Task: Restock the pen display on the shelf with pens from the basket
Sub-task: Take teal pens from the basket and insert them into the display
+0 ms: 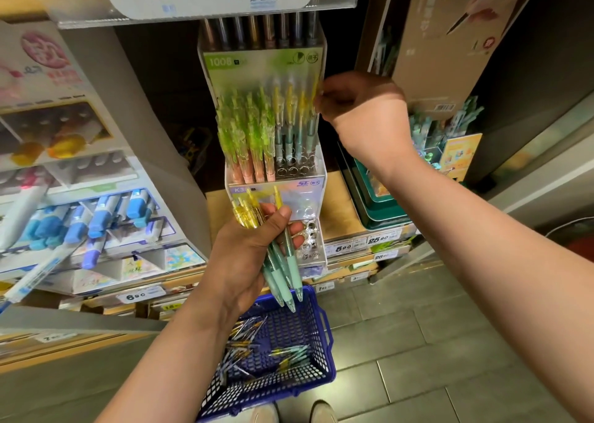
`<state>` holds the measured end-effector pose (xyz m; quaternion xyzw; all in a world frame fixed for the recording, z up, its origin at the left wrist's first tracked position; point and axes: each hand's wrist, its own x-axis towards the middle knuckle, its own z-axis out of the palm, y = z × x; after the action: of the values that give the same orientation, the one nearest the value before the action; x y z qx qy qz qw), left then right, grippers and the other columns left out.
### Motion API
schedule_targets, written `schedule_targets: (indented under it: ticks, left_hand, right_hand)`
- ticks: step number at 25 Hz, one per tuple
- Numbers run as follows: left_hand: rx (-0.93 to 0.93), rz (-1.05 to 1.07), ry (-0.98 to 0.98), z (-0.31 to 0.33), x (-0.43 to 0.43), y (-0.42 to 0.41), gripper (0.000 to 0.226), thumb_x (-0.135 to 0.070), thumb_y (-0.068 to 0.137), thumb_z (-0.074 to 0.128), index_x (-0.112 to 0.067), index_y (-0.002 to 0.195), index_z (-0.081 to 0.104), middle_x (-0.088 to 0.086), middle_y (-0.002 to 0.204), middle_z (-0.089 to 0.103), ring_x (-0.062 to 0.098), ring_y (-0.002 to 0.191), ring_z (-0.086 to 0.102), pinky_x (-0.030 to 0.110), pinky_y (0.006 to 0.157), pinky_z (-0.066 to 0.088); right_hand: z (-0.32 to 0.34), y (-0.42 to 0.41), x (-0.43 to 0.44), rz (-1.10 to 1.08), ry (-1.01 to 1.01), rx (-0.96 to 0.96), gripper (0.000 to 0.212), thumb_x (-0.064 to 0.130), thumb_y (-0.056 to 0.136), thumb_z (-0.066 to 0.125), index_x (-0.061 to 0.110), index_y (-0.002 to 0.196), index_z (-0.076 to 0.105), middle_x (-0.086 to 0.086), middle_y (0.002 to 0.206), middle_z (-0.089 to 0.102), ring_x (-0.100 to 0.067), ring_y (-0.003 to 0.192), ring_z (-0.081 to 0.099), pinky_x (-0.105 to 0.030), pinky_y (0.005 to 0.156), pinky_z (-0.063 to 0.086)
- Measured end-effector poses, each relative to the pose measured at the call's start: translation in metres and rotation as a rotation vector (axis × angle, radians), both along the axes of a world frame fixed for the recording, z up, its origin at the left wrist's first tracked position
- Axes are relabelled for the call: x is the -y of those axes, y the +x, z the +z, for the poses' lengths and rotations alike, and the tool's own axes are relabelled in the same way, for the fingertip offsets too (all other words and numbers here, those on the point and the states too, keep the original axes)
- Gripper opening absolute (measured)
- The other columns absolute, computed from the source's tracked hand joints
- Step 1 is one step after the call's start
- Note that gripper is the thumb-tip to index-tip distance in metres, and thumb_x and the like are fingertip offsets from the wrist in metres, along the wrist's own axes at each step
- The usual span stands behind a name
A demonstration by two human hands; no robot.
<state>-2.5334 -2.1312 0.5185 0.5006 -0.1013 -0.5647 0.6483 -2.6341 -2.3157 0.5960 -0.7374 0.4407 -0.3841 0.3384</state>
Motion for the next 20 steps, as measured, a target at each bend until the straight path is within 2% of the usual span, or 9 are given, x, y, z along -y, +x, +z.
schedule_targets:
  ticks: [2,5,8,10,12,13,15,17,20]
  left_hand:
    - [0.017,0.004,-0.022,0.001,0.0,-0.001,0.022,-0.012,0.084,0.075,-0.01,0.102,0.063,0.008,0.086,0.073,0.024,0.084,0.075,0.034,0.075,0.061]
    - [0.036,0.013,-0.041,0.003,0.001,-0.001,0.025,-0.017,0.081,0.076,-0.008,0.102,0.067,0.01,0.092,0.074,0.025,0.087,0.075,0.034,0.075,0.061]
    - [0.064,-0.011,-0.058,0.008,0.002,-0.002,0.019,-0.019,0.09,0.071,-0.007,0.105,0.071,0.013,0.101,0.075,0.026,0.091,0.074,0.034,0.076,0.06]
    - [0.077,-0.03,-0.084,0.015,0.003,-0.003,0.021,-0.02,0.093,0.068,-0.006,0.108,0.071,0.013,0.102,0.076,0.024,0.088,0.073,0.034,0.075,0.061]
    - [0.12,-0.049,-0.102,0.023,0.005,-0.003,0.024,-0.02,0.095,0.066,-0.005,0.112,0.071,0.014,0.103,0.076,0.022,0.085,0.073,0.033,0.074,0.061]
    - [0.159,-0.059,-0.104,0.026,0.005,-0.002,0.025,-0.021,0.096,0.065,-0.006,0.115,0.072,0.014,0.102,0.077,0.022,0.085,0.073,0.033,0.074,0.061]
    - [0.212,-0.073,-0.099,0.031,0.005,-0.001,0.024,-0.022,0.098,0.064,-0.01,0.116,0.074,0.018,0.103,0.076,0.025,0.086,0.074,0.033,0.075,0.061]
    - [0.208,-0.076,-0.103,0.033,0.006,0.0,0.024,-0.022,0.099,0.062,-0.009,0.116,0.074,0.021,0.106,0.076,0.027,0.09,0.075,0.035,0.078,0.062]
    - [0.174,-0.054,-0.091,0.033,0.012,0.002,0.024,-0.025,0.099,0.062,-0.01,0.113,0.074,0.018,0.109,0.076,0.028,0.096,0.075,0.042,0.085,0.062]
  right_hand:
    - [-0.008,0.001,-0.003,0.001,0.02,-0.062,0.016,0.015,0.089,0.074,0.013,0.105,0.077,0.004,0.088,0.072,-0.005,0.079,0.066,-0.008,0.074,0.05]
    - [-0.011,-0.002,-0.006,-0.016,0.064,-0.103,0.019,0.014,0.088,0.072,0.016,0.106,0.078,0.001,0.096,0.076,-0.009,0.086,0.071,-0.017,0.081,0.055]
    - [-0.008,-0.01,-0.021,-0.09,0.091,-0.099,0.007,0.023,0.087,0.072,0.021,0.092,0.077,0.005,0.082,0.076,-0.009,0.079,0.071,-0.024,0.077,0.056]
    - [-0.008,-0.016,-0.039,0.015,0.214,-0.088,0.013,0.032,0.09,0.072,0.024,0.081,0.074,0.007,0.073,0.073,-0.003,0.068,0.067,-0.022,0.066,0.053]
    - [-0.011,-0.023,-0.057,0.27,0.461,-0.082,0.015,0.035,0.094,0.069,0.023,0.091,0.078,0.008,0.08,0.074,0.0,0.062,0.065,-0.018,0.06,0.05]
    - [-0.011,-0.025,-0.065,0.377,0.598,-0.049,0.015,0.031,0.096,0.068,0.021,0.098,0.079,0.005,0.083,0.073,-0.002,0.062,0.065,-0.016,0.057,0.05]
    - [-0.013,-0.027,-0.071,0.44,0.769,0.07,0.016,0.023,0.096,0.069,0.014,0.106,0.077,-0.002,0.087,0.072,-0.008,0.063,0.067,-0.014,0.054,0.051]
    - [-0.013,-0.029,-0.071,0.386,0.777,0.173,0.012,0.02,0.092,0.072,0.013,0.101,0.077,-0.001,0.079,0.072,-0.011,0.062,0.066,-0.017,0.055,0.052]
    - [-0.005,-0.028,-0.061,0.282,0.682,0.3,0.006,0.018,0.089,0.076,0.014,0.093,0.076,-0.003,0.077,0.074,-0.014,0.07,0.068,-0.024,0.068,0.058]
